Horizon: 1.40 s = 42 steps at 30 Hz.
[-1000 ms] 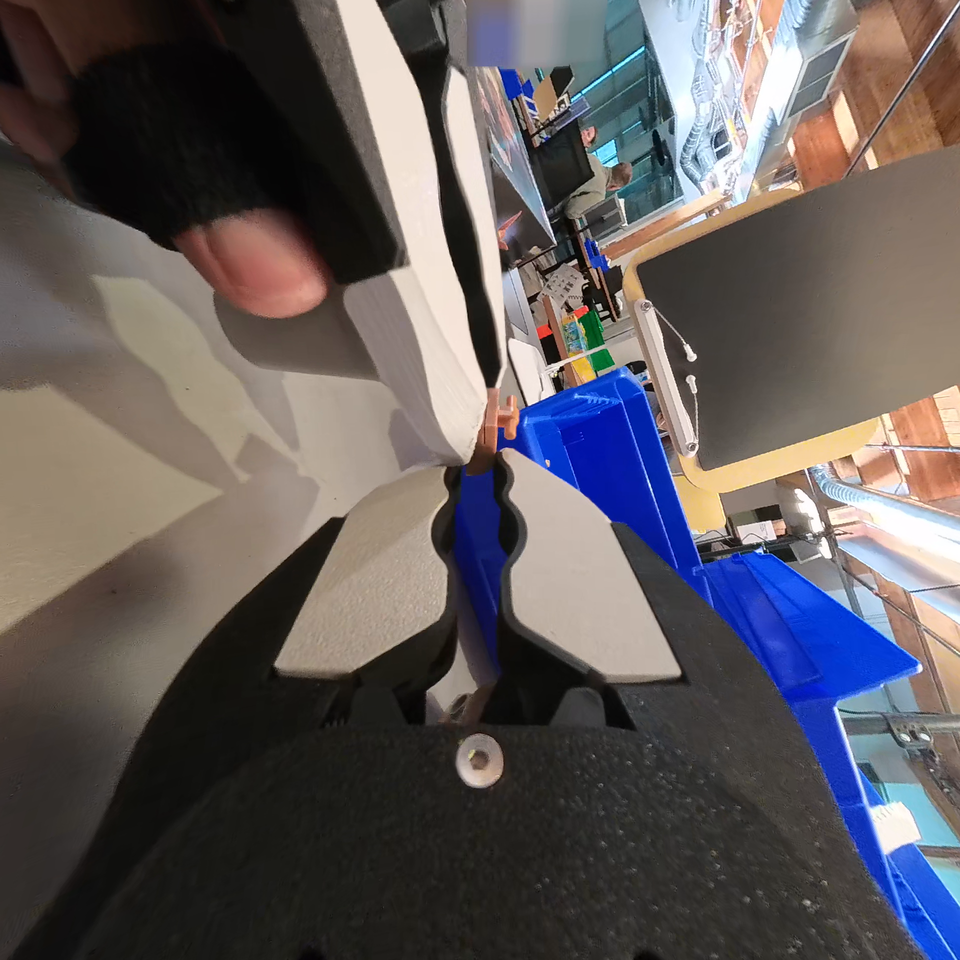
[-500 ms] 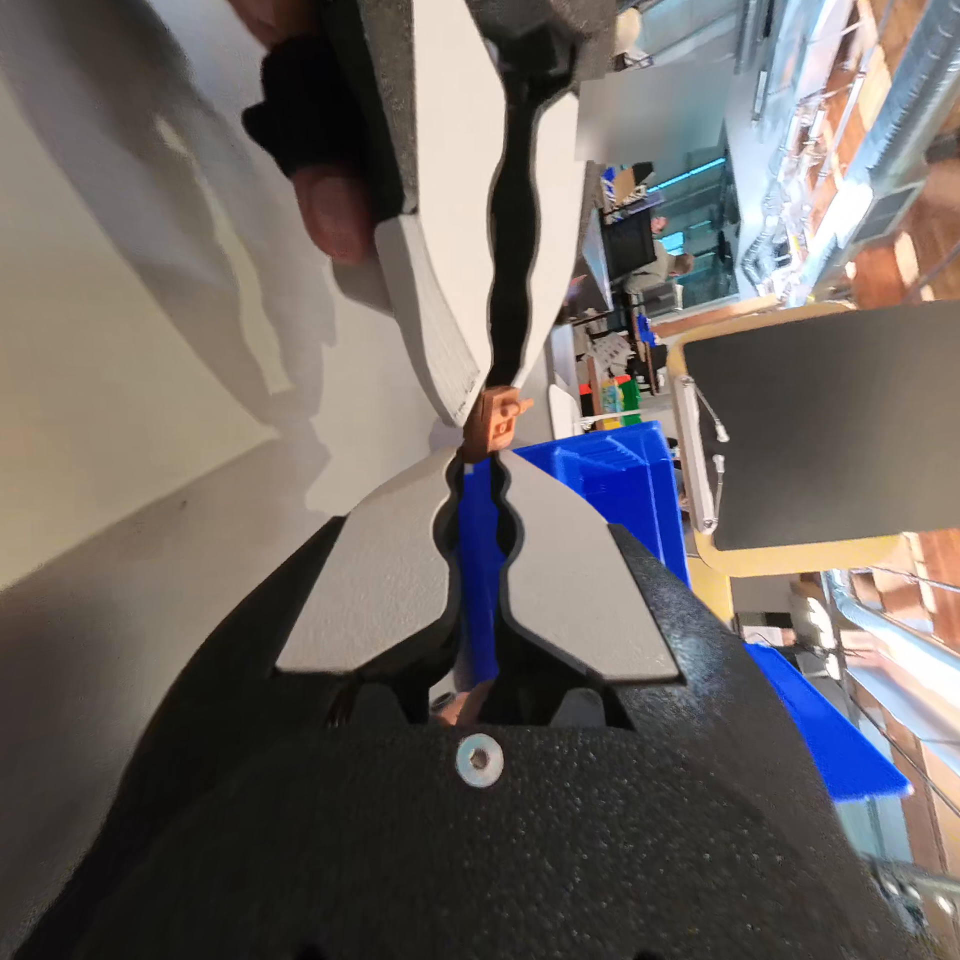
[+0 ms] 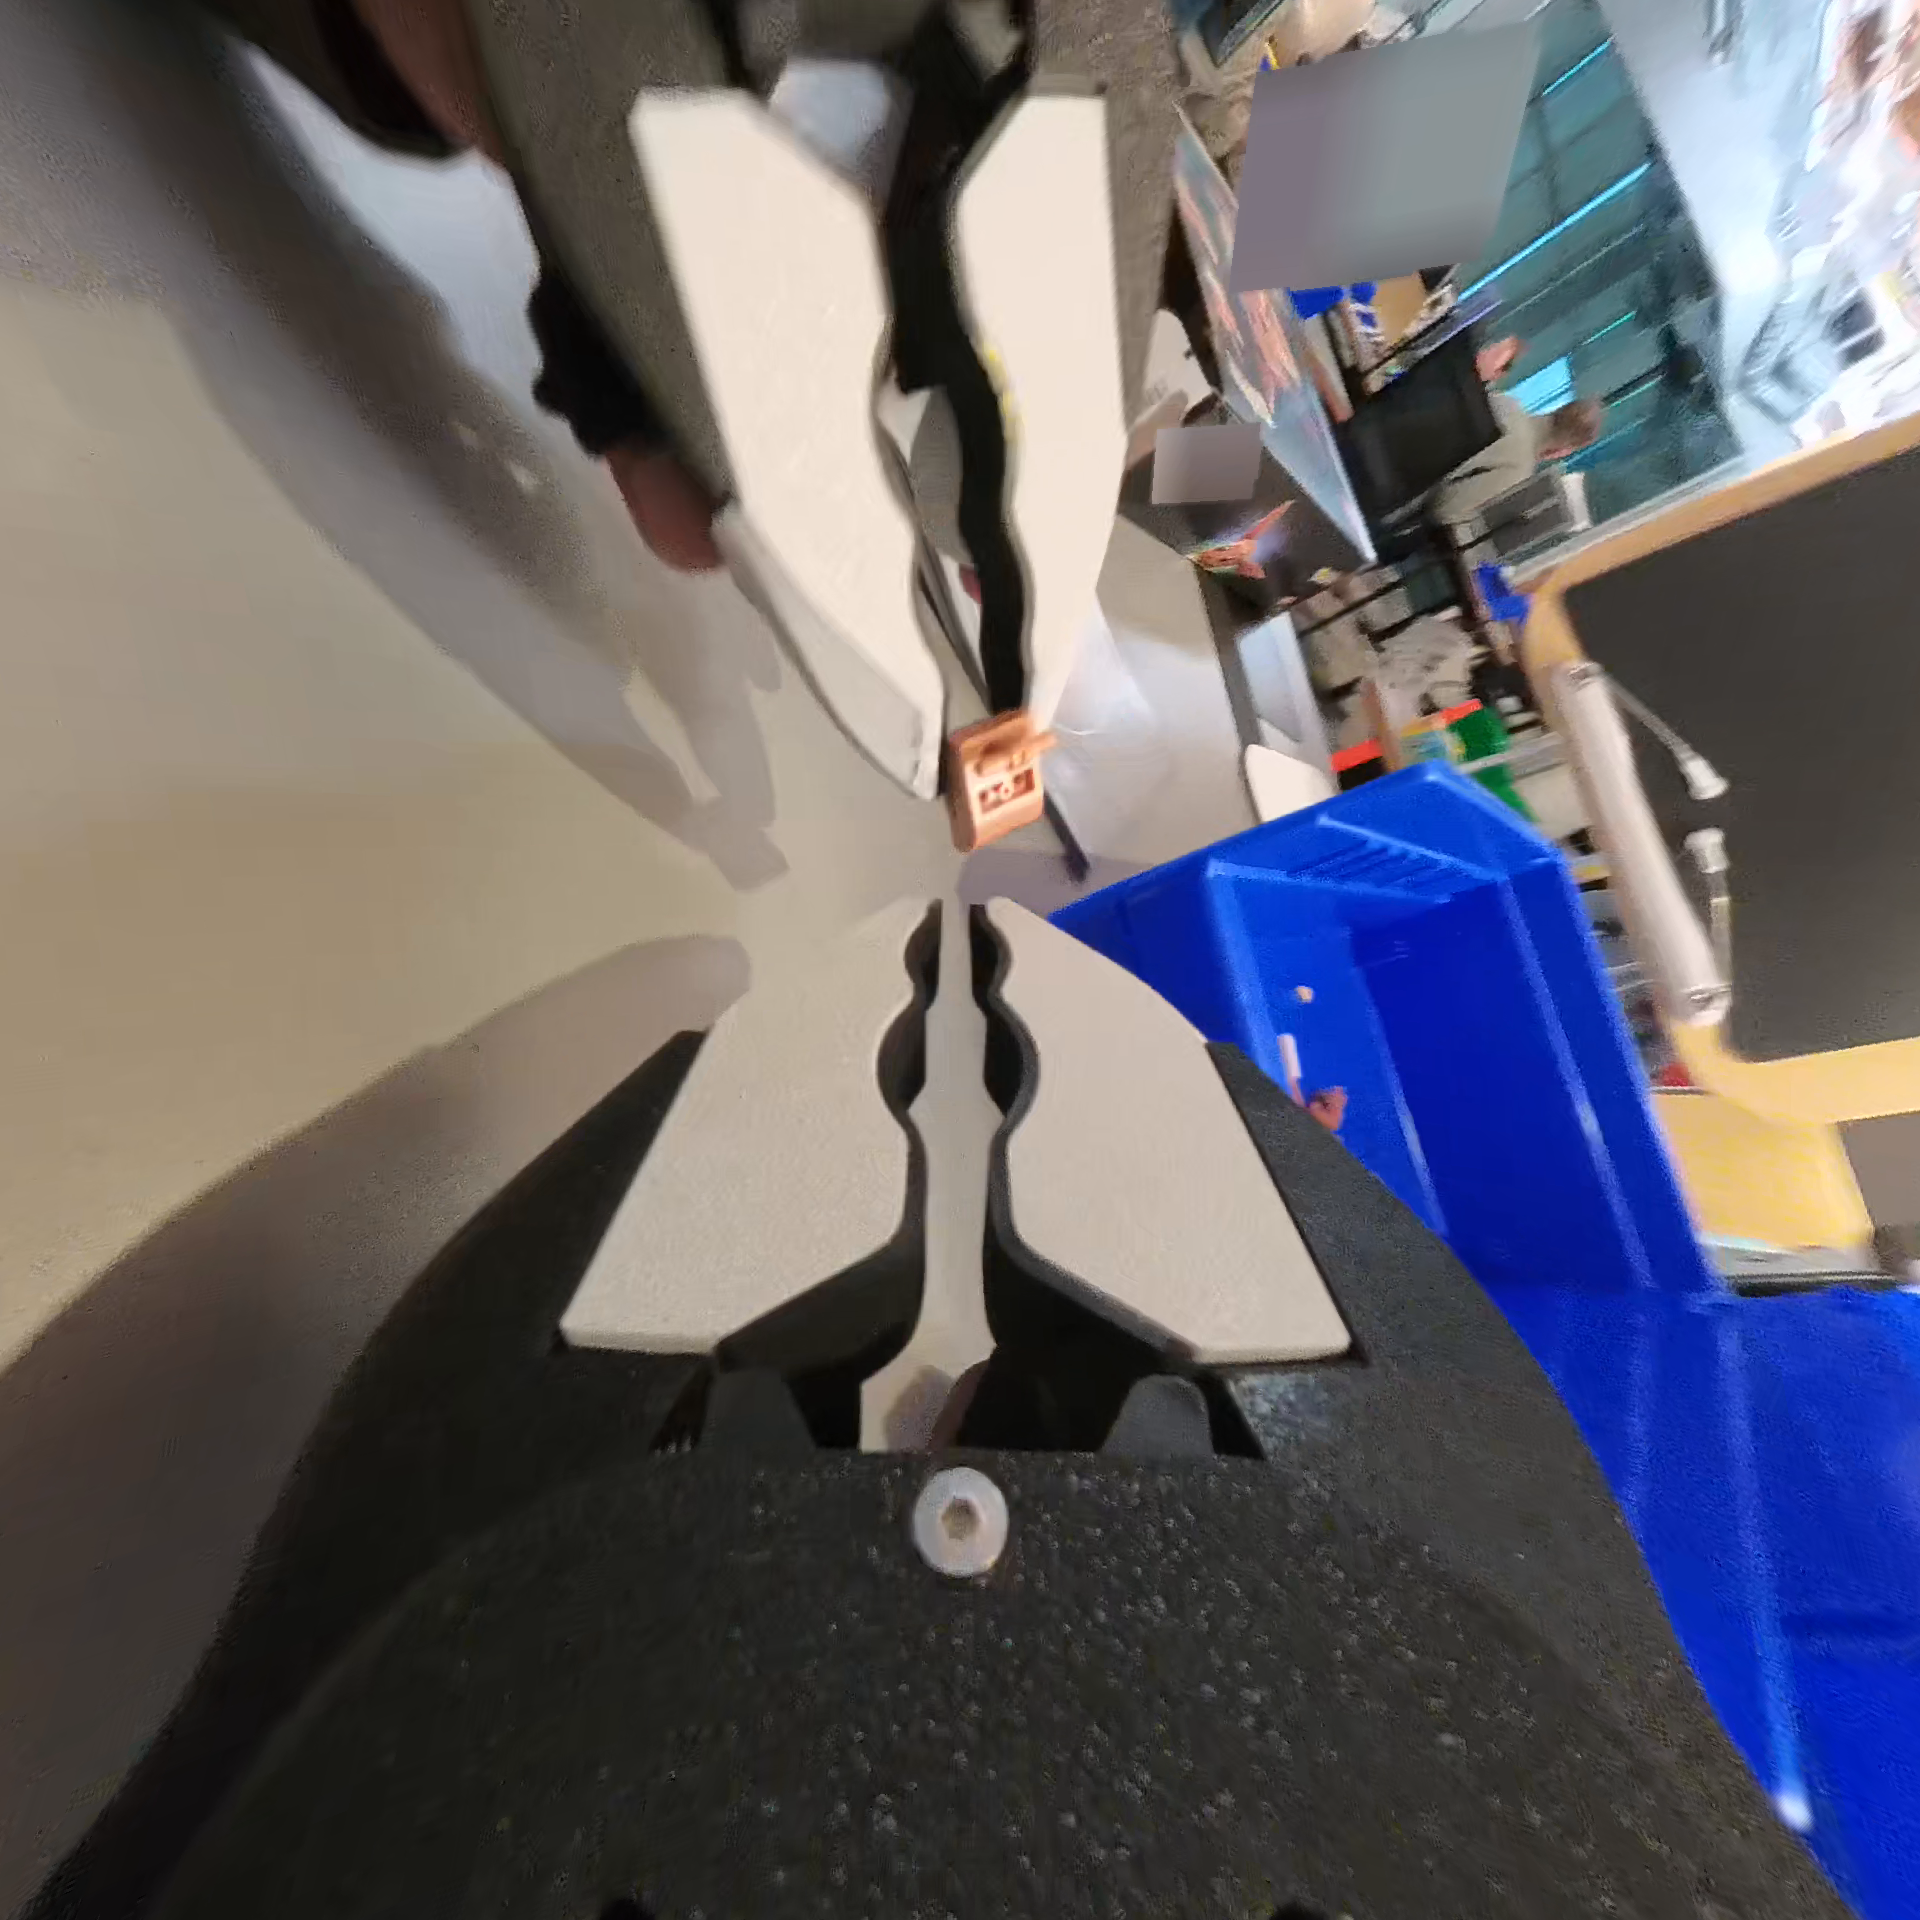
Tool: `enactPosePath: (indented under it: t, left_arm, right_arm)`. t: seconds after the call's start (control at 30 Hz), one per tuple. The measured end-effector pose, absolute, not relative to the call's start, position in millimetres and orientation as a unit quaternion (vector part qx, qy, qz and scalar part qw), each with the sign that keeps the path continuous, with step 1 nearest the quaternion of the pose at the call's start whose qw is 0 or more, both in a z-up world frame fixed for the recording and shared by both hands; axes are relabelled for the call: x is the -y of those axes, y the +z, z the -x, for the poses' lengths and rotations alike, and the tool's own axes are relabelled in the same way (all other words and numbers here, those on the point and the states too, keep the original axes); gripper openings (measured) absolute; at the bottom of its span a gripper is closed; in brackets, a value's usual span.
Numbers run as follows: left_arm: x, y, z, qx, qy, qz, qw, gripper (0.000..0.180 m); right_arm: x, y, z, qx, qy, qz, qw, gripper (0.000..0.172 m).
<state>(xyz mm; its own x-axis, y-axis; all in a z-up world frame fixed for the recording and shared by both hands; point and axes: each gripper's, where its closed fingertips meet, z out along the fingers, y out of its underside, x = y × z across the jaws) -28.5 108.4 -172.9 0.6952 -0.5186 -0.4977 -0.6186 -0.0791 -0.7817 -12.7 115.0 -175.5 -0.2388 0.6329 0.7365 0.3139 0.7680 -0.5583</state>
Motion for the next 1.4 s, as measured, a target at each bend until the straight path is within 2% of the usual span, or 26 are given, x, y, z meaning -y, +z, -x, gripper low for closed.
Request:
enactPosePath:
  t: [0.03,0.13,0.4,0.7,1.4]
  left_arm:
    - [-110,-176,31,-0.4,0.082,0.731,0.547,0.016]
    - [-111,-187,30,-0.437,0.157,0.719,0.517,0.016]
    - [-111,-201,20,-0.496,0.221,0.691,0.477,0.017]
    - [-110,-208,17,-0.528,0.265,0.669,0.451,0.017]
    - [-96,-219,7,-0.594,0.2,0.619,0.473,0.017]
  right_arm:
    - [-113,-175,13,0.771,0.171,0.318,0.525,0.008]
    - [-109,-174,14,0.772,0.181,0.313,0.523,0.014]
    - [-108,-187,17,0.798,0.087,0.233,0.549,0.022]
    - [-105,-201,18,0.816,0.049,0.198,0.54,0.016]
    - [-89,-212,8,0.826,0.147,0.221,0.497,0.016]
